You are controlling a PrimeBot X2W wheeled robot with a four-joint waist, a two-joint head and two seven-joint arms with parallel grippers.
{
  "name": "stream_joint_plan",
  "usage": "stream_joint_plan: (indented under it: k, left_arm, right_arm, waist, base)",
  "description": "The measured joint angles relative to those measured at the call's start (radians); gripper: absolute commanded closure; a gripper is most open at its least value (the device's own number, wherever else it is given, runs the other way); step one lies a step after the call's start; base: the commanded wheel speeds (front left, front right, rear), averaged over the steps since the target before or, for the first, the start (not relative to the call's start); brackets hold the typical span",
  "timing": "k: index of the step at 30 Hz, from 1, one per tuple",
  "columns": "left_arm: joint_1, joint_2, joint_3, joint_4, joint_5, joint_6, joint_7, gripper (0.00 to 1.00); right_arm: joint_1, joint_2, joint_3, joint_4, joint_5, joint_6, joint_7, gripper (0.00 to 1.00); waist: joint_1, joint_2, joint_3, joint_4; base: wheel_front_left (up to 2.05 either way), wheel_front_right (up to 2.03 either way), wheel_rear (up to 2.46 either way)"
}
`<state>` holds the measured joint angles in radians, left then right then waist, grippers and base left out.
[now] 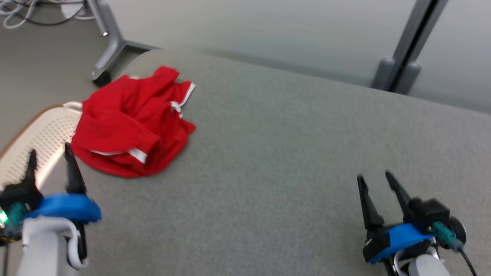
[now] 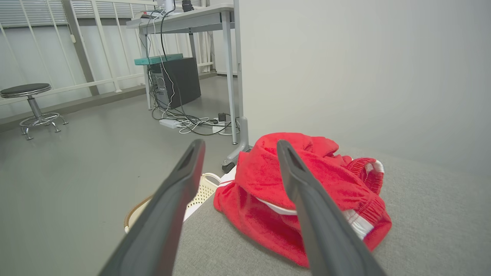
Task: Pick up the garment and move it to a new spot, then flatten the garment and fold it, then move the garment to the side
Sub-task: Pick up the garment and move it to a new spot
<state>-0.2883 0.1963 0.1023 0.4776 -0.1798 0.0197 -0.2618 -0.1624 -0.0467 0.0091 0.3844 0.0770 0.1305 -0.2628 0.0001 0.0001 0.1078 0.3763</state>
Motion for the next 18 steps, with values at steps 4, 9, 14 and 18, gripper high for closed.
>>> stream_joint_plan:
  k: [4,9,14,18]
  left_arm:
    - [-0.109,0.042,0.024,0.033,-0.024,-0.008,0.001,0.0]
    - [-0.237,0.099,0.039,0.097,-0.04,-0.029,0.026,0.0]
    - [-0.337,0.154,0.047,0.201,-0.055,-0.042,0.086,0.0]
    - [-0.39,0.188,0.042,0.3,-0.063,-0.057,0.161,0.0]
  right_arm:
    - [-0.022,-0.001,-0.019,-0.03,-0.038,0.0,0.0,0.0]
    - [-0.047,-0.001,-0.046,-0.078,-0.088,0.0,0.0,0.0]
    - [-0.068,-0.001,-0.048,-0.114,-0.107,0.0,0.0,0.0]
    - [-0.081,-0.001,-0.048,-0.141,-0.115,0.0,0.0,0.0]
  waist:
    - [0.0,0.0,0.062,-0.059]
    - [0.0002,0.0001,0.147,-0.125]
    - [0.0002,0.0001,0.211,-0.172]
    - [0.0002,0.0002,0.243,-0.194]
  base:
    - [0.0,0.0,0.0]
    - [0.0,0.0,0.0]
    - [0.0,0.0,0.0]
    - [0.0,0.0,0.0]
